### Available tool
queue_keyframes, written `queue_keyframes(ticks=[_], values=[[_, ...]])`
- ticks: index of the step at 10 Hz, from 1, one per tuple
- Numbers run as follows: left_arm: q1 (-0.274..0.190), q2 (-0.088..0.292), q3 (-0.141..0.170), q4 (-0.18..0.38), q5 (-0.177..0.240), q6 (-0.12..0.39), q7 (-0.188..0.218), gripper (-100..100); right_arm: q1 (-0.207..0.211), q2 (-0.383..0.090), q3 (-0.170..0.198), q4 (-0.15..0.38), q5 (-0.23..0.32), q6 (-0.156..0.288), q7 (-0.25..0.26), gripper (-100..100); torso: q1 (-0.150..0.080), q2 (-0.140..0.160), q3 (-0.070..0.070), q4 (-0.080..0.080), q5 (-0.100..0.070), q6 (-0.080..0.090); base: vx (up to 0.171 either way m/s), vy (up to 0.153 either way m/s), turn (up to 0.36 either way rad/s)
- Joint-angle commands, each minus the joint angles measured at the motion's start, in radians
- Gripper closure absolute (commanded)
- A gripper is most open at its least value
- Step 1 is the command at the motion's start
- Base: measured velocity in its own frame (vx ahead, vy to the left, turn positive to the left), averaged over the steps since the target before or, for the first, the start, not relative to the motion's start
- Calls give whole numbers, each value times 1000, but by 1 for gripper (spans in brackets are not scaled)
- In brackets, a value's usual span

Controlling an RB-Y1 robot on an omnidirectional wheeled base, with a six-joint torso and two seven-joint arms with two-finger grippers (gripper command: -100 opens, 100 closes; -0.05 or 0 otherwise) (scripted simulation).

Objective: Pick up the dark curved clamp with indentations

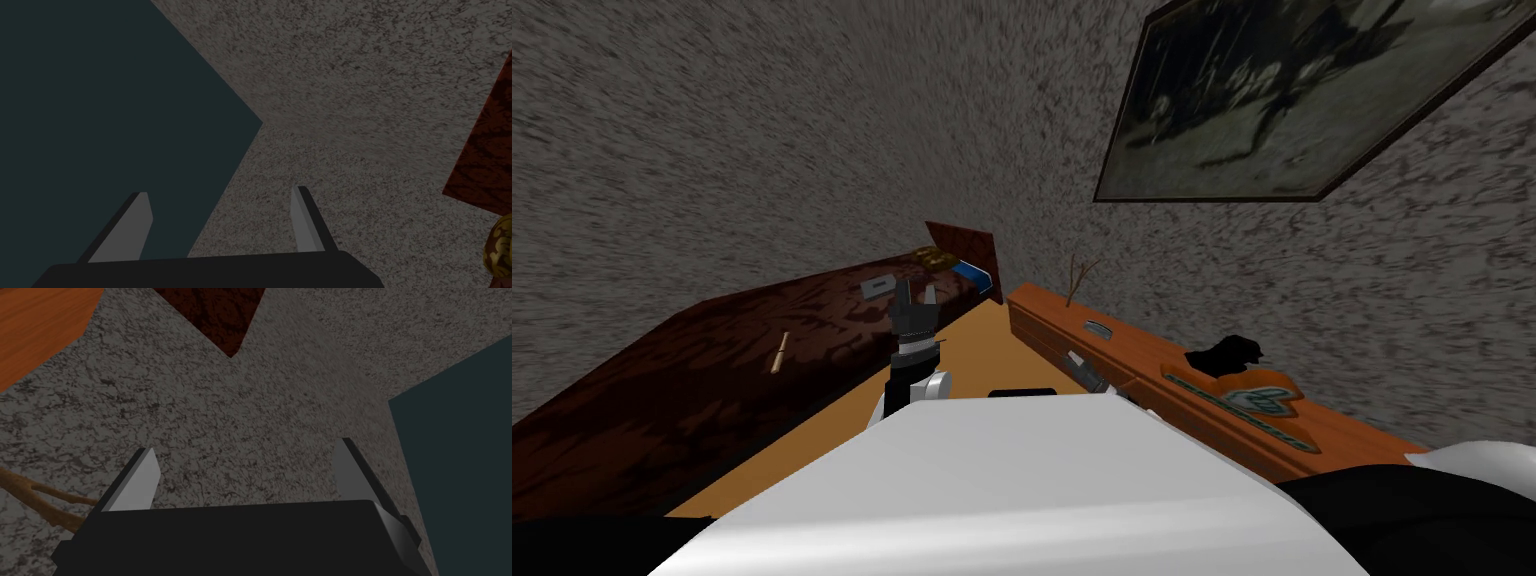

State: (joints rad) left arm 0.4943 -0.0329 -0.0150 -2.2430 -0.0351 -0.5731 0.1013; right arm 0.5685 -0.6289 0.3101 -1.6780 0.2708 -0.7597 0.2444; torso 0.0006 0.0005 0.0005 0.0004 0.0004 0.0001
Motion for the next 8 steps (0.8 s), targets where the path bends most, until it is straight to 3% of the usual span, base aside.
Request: queue_keyframes(ticks=[1, 2, 3, 4, 5, 6, 8], values=[[0, 0, 0, 0, 0, 0, 0, 0, -8, -18, 15, 34, 12, 10, 4, -100, 0, 0, 0, 0, 0, 0, 22, 47, 110], [0, 0, 0, 0, 0, 0, 0, 0, -17, -62, 38, 70, 33, 7, 14, -100, 0, 0, 0, 0, 0, 1, 36, 64, 218], [0, 0, 0, 0, 0, 0, 0, 0, -17, -62, 38, 100, 33, 7, 14, -100, 1, -1, -1, 0, 0, 0, 36, 49, 107], [0, 0, 0, 0, 0, 0, 0, 0, -28, -106, 61, 146, 54, 5, 24, -100, 0, -1, 0, 0, 0, 1, 40, 46, 201], [0, 0, 0, 0, 0, 0, 0, 0, -28, -106, 61, 169, 54, 5, 24, -100, 0, -1, -1, 0, 0, 0, 31, 33, 119], [0, 0, 0, 0, 0, 0, 0, 0, -41, -149, 84, 202, 76, 4, 34, -100, -1, -1, 0, 0, 0, 1, 50, 46, 203], [0, 0, 0, 0, 0, 0, 0, 0, -41, -149, 84, 238, 76, 4, 34, -100, -1, -2, -1, 0, 0, 1, 40, 19, 43]])
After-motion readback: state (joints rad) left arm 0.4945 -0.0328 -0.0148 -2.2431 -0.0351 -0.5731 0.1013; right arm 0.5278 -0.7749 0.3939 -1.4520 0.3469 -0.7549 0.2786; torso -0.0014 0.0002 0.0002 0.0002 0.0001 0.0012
